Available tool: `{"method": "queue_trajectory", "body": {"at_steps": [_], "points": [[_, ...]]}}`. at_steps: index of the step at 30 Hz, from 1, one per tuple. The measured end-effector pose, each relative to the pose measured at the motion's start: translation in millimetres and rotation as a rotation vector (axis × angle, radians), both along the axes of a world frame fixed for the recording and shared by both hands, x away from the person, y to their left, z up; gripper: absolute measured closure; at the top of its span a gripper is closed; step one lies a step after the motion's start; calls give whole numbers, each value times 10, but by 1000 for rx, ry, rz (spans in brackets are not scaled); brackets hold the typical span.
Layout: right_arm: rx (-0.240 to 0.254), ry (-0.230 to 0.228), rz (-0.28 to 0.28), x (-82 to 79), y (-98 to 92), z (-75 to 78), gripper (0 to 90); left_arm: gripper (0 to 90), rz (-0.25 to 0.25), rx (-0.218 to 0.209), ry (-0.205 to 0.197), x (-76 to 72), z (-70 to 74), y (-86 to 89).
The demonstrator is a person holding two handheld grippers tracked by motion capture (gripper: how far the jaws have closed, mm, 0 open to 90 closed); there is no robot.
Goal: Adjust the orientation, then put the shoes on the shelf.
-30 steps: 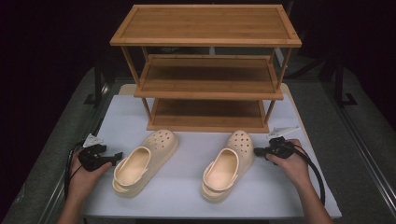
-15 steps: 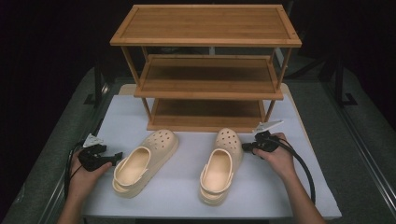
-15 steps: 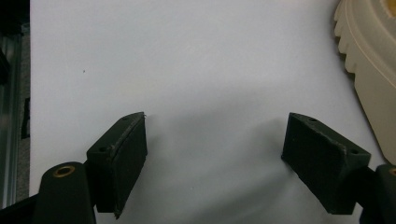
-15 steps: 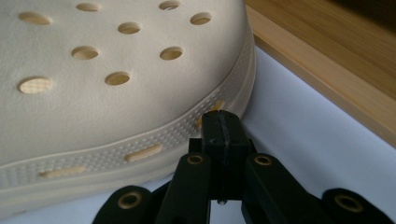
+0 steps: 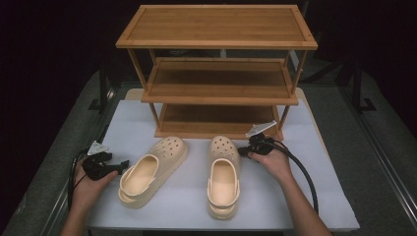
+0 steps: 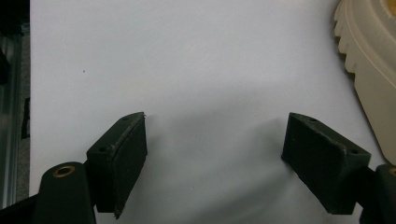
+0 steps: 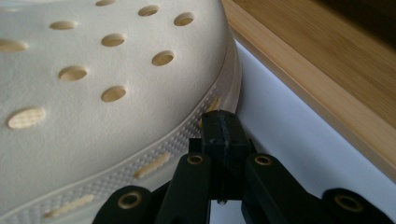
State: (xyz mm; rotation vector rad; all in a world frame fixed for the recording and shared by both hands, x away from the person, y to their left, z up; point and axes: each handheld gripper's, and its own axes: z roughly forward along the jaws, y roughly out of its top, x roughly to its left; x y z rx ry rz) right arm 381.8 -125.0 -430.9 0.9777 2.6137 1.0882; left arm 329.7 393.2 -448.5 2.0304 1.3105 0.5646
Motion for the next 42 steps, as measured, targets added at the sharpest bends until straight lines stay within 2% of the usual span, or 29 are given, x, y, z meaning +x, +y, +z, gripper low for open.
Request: {"method": "queue_trajectory", "body": {"at_steps": [5, 13, 16, 21, 25, 32, 35, 39, 42], "points": [[4, 8, 17, 44, 166, -1, 897, 212, 1, 0, 0, 0, 0, -1], [-3, -4, 52, 95, 401, 6, 897, 212, 0, -1, 0, 0, 0, 0], [-3, -6, 50, 91, 428, 4, 897, 212, 0, 0, 0, 0, 0, -1], [-10, -24, 26, 38, 344, 41, 832, 212, 1, -1, -2, -1, -1, 0], [21, -36, -43, -37, 206, 105, 753, 213, -1, -3, -2, 0, 0, 6], [45, -40, -86, -226, -21, 185, 584, 230, -9, -3, -7, -3, 9, 9], [56, -44, -96, -314, -72, 226, 519, 320, -32, -10, -3, -5, 47, 21], [70, -55, -98, -434, -112, 308, 455, 320, -35, -52, -29, -44, 198, 64], [99, -58, -97, -535, -124, 388, 423, 325, -56, -113, -37, -91, 354, 100]]}}
